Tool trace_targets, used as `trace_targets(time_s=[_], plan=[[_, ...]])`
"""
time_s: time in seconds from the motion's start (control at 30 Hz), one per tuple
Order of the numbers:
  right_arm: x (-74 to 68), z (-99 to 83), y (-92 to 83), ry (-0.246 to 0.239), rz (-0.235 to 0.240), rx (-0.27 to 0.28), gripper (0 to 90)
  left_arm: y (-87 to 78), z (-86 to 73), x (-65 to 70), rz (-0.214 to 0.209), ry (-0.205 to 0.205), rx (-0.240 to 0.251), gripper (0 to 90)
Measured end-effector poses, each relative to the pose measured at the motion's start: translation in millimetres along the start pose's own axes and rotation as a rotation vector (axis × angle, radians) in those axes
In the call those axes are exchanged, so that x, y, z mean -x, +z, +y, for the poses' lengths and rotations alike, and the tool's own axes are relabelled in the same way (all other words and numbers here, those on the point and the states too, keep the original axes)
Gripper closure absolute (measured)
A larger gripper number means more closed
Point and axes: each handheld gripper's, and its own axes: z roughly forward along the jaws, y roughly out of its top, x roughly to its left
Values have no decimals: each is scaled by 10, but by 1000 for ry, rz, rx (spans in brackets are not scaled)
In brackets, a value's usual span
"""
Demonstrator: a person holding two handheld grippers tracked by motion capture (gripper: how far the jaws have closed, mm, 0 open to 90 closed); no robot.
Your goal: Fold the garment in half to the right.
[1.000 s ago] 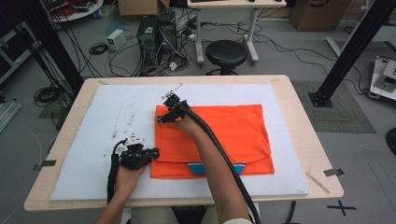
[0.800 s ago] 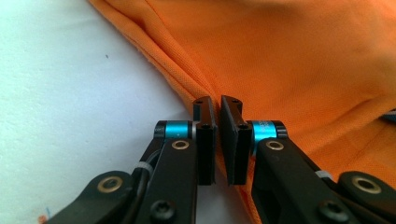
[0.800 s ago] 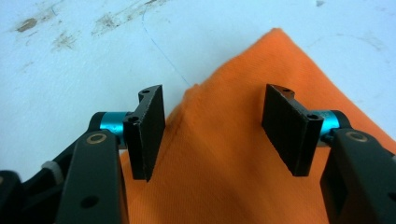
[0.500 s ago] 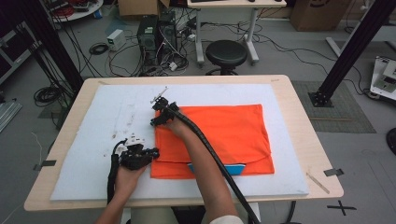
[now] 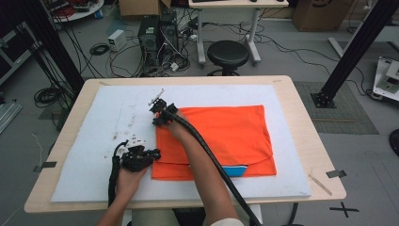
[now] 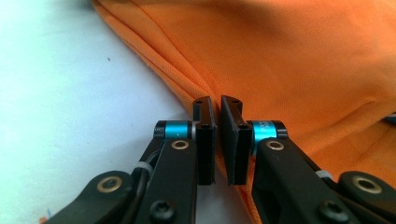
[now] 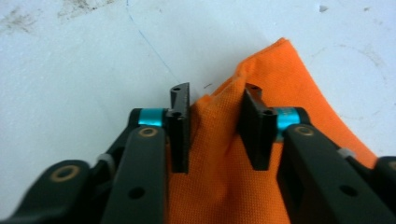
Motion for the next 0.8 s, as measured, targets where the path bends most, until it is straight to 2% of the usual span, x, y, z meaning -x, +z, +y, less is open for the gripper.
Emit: trace_targets(time_s=[0.13,0.3,0.43,0.57,0.8], plan=[[-24,-2,-3,-9,-30,4,790,3,3,0,6,1,4,842],[-41,-12,-15,8,-47,11,813,-3,5,4,9,4,12,842],[-25,-33,-51,15,-40,32,816,-19,26,21,2,2,35,843],[20,-46,-165,32,-27,59,817,-52,80,29,-46,-19,67,844],[205,-125,-492,68,-23,113,816,-58,220,93,-143,-53,107,845]])
